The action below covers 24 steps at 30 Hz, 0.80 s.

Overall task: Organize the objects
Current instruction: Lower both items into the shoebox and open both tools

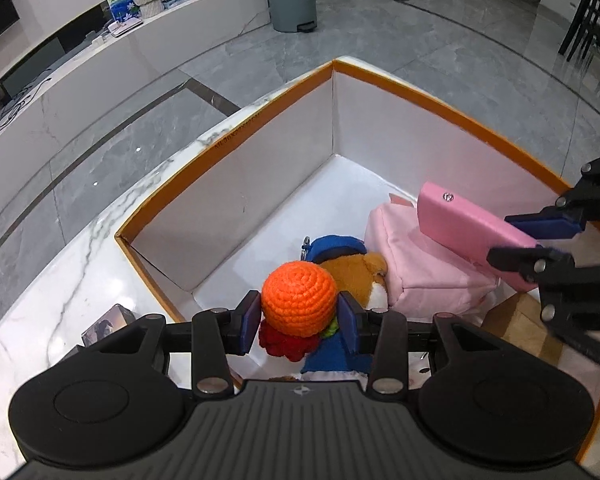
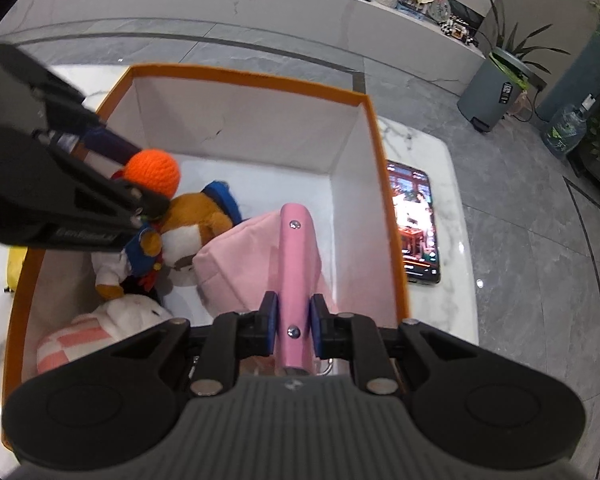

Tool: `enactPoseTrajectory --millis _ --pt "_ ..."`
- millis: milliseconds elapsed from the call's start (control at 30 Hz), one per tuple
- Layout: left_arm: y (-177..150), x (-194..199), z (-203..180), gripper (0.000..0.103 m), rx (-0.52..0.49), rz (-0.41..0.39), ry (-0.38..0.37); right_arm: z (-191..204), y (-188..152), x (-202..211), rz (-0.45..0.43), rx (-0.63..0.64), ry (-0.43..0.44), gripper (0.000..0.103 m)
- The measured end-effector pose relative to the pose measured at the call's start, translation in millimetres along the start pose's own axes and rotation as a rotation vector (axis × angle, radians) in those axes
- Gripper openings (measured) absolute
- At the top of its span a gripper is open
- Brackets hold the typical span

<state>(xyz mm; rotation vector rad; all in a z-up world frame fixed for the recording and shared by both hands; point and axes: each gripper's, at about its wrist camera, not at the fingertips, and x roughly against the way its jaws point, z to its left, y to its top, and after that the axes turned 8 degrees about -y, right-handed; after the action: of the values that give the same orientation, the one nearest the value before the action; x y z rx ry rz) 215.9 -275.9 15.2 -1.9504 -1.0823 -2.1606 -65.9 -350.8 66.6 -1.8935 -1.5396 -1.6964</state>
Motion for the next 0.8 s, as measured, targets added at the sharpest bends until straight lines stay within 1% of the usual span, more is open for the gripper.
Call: enactPoseTrajectory --millis 100,267,367,500,533,567,633,700,733,767,800 --pt "3.6 -7.0 -2.9 0.05 -0.007 0.016 0.024 7.1 -1.3 -2.0 0.001 0.02 0.0 0.019" --pt "5.9 -12.2 -5.4 0.051 0.002 0.016 0.043 12.8 -1.8 -6.4 0.0 0.028 0.012 0.023" --pt "4.0 -11.6 -5.7 0.053 -0.006 0.01 0.042 20.3 -4.1 -8.7 0.004 0.042 0.021 0.028" --pt "2.4 -12.0 -6.7 0.054 -0.011 0.006 0.052 28.5 -6.3 -8.6 0.004 0.044 0.031 0.033" --pt "1.9 -11.7 -6.6 0.054 -0.009 0.006 0.054 29.7 -6.2 -8.4 0.004 0.043 0.03 0.036" --pt "2.0 -11.6 -6.6 0.056 -0.008 0.006 0.056 30.0 -6.3 -8.2 0.004 0.041 0.033 0.037" --pt "3.0 -10.2 -6.7 0.059 -0.005 0.003 0.063 29.0 -6.6 -8.7 0.008 0.024 0.054 0.051" --pt "3.4 -7.4 -5.3 0.06 -0.002 -0.004 0.055 27.0 -7.0 -8.1 0.011 0.004 0.084 0.055" --pt "3.3 -5.5 -4.6 0.065 0.003 -0.011 0.051 26.2 -7.5 -7.5 0.01 -0.006 0.088 0.055" --pt "3.3 -3.4 -2.9 0.074 0.008 -0.019 0.043 25.8 -8.3 -6.8 0.009 -0.012 0.088 0.055" --pt "3.1 -0.6 -2.2 0.078 0.015 -0.029 0.034 25.7 -8.9 -6.8 0.008 -0.014 0.088 0.055"
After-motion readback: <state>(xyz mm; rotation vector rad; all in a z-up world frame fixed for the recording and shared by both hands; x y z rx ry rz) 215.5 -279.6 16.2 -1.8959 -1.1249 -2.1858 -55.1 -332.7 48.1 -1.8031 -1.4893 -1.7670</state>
